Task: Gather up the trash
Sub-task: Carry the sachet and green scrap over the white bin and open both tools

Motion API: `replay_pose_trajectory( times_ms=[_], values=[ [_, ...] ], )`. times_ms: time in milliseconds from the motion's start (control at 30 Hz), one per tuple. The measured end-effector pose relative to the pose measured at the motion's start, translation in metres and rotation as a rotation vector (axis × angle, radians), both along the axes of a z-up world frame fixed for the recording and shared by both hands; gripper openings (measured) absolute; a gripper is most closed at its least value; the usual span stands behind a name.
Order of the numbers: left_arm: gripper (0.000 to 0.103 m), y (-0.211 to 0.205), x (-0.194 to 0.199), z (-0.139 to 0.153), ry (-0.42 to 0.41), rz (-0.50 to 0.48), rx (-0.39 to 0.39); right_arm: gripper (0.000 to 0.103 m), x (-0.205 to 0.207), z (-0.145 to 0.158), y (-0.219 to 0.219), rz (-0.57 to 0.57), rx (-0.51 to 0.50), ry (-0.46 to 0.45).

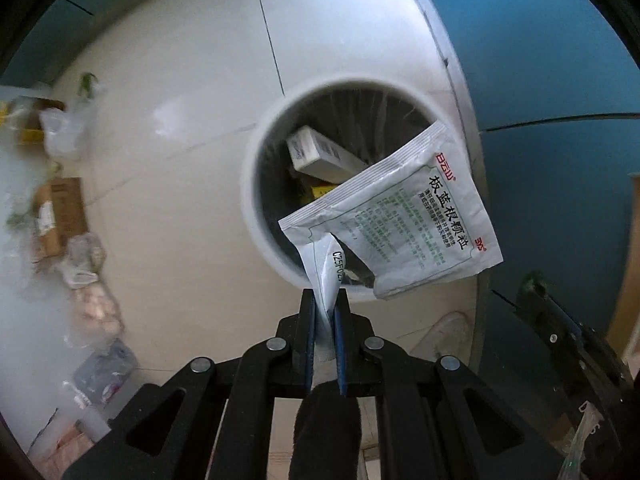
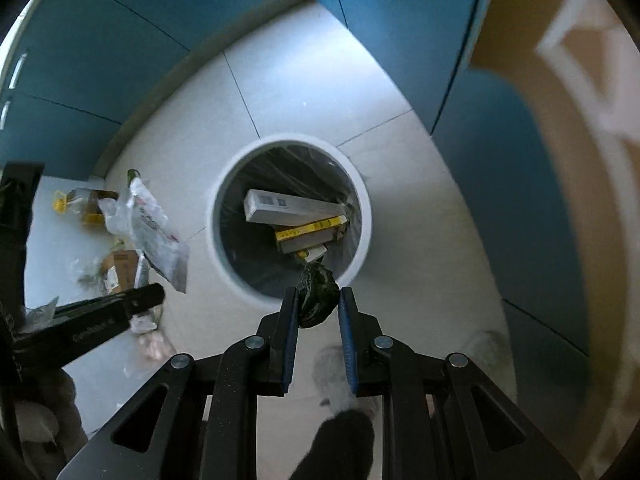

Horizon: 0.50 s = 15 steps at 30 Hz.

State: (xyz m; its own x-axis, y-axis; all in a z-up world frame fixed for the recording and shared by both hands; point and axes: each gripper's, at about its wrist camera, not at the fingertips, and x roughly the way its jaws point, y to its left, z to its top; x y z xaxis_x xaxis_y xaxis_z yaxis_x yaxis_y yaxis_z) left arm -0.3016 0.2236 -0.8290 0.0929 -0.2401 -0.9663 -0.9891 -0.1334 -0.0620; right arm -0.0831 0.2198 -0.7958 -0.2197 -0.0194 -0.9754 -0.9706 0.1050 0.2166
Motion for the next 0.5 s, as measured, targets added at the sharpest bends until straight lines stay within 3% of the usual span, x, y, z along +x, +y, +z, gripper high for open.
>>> replay_pose_trajectory(
  times_ms=[67,233,267,333,400,467,500],
  values=[
    [0.008,0.004,-0.002,-0.025,-0.013,-0.007,-0.030,0.021,0.001,-0.031,0.006,-0.013,-0.018,0.020],
    [0.012,0.008,-0.002,-0.042,-0.046,0.010,-0.042,0.021,-0.002,-0.086,0.020,-0.025,-0.052,0.055],
    [0.017,0.007,-0.006,-0.043,-0.043,0.027,-0.039,0.021,-0.002,-0.094,0.022,-0.024,-0.058,0.064],
    [0.037,0.005,-0.010,-0.040,-0.047,0.052,-0.031,0.021,-0.006,-0.109,0.025,-0.019,-0.070,0.086],
    [0.073,0.003,-0.016,-0.037,-0.034,0.066,-0.012,0.022,-0.011,-0.119,0.029,-0.005,-0.080,0.093],
    [0.088,-0.001,-0.024,-0.030,-0.030,0.081,-0.001,0.023,-0.018,-0.124,0.031,0.018,-0.085,0.095],
    [0.088,-0.003,-0.027,-0.027,-0.031,0.091,0.001,0.026,-0.022,-0.124,0.032,0.039,-0.087,0.079]
  ],
)
